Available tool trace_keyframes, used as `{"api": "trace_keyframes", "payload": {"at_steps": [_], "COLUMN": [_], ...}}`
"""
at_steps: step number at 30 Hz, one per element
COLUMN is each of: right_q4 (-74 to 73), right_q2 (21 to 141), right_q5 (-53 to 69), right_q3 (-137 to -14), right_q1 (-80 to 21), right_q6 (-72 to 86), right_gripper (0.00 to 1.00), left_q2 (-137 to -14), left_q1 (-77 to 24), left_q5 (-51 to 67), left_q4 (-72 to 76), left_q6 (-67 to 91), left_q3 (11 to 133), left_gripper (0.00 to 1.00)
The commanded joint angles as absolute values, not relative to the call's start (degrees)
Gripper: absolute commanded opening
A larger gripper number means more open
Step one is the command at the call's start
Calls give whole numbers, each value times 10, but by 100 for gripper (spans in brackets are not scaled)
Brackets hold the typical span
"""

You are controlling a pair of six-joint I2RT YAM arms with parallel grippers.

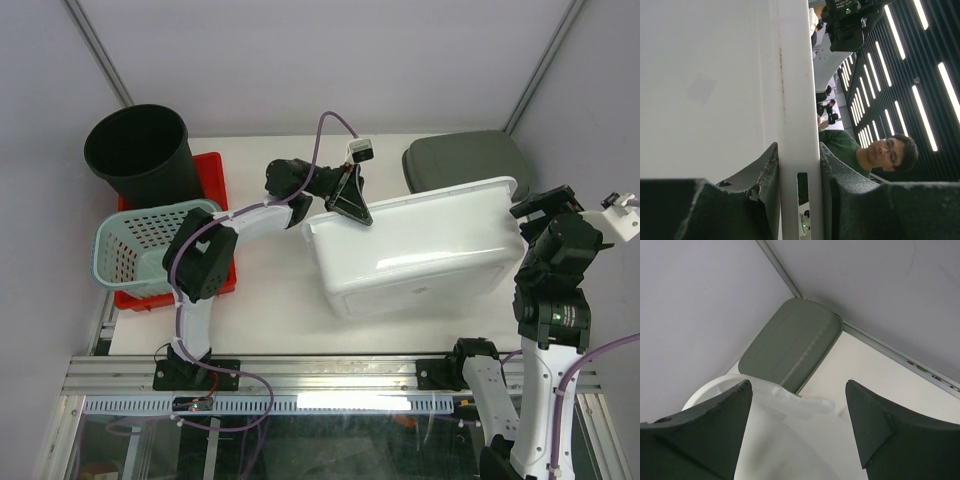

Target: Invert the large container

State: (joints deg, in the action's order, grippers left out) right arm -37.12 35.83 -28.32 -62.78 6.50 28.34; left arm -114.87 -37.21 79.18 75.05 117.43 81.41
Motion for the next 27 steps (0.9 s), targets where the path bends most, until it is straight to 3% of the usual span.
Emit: {"api": "trace_keyframes", "payload": {"at_steps": [1, 6, 12, 16, 27], "right_q4": [-344, -341, -283, -262, -281], "right_q2": [353, 353, 348, 339, 358], "right_q5": [-293, -283, -80, -28, -79], "right_q3": [-651, -657, -658, -667, -725], "right_q1": [67, 67, 66, 67, 67], "right_q6": [280, 269, 168, 144, 158], "right_gripper": [79, 79, 78, 78, 80], "left_q2": [-1187, -1205, -1206, -1204, -1174], "left_q1": [-382, -383, -383, -383, -385], "left_q5": [776, 778, 780, 774, 701], "left_q4": [860, 861, 859, 858, 732], "left_q6": [1345, 1347, 1348, 1347, 1297], "left_q3": [829, 849, 849, 851, 857], "left_gripper": [0, 0, 0, 0, 0]}}
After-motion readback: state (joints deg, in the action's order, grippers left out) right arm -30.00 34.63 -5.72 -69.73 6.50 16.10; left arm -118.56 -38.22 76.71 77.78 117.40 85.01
